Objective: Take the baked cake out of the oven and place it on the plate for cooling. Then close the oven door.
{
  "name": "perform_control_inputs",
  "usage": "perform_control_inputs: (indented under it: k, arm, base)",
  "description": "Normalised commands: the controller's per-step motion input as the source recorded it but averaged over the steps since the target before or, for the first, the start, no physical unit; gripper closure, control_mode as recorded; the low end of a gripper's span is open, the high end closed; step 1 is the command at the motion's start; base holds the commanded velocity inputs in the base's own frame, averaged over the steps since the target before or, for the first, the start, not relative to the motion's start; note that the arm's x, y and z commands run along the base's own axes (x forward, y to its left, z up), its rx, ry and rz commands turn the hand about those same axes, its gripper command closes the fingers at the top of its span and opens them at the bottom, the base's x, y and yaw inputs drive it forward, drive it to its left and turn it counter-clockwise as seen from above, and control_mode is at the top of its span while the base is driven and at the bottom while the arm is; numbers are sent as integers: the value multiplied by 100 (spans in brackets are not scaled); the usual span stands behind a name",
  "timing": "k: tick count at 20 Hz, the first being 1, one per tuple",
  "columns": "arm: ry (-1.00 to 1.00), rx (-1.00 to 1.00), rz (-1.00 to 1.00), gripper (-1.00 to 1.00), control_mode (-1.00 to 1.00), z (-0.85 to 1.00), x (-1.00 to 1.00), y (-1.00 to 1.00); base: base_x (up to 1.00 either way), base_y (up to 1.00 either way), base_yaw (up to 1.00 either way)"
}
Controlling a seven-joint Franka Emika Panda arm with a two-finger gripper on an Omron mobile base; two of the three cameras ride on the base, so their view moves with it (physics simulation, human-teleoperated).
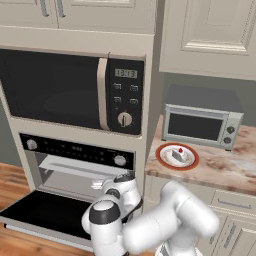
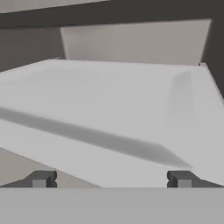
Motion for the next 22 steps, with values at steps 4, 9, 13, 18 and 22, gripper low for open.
perform_control_inputs:
  k: [4, 9, 13, 18, 22]
  arm:
    - [-5, 0, 0, -100, -100, 11, -43, 13]
    - [-1, 0, 0, -100, -100, 33, -59, 17]
    - [5, 0, 0, -100, -100, 57, -58, 23]
    - [17, 0, 0, -100, -100, 72, -53, 29]
    - [21, 0, 0, -100, -100, 68, -55, 33]
  base:
    - [0, 0, 0]
    - [0, 0, 0]
    - [0, 0, 0]
    - [0, 0, 0]
    - [0, 0, 0]
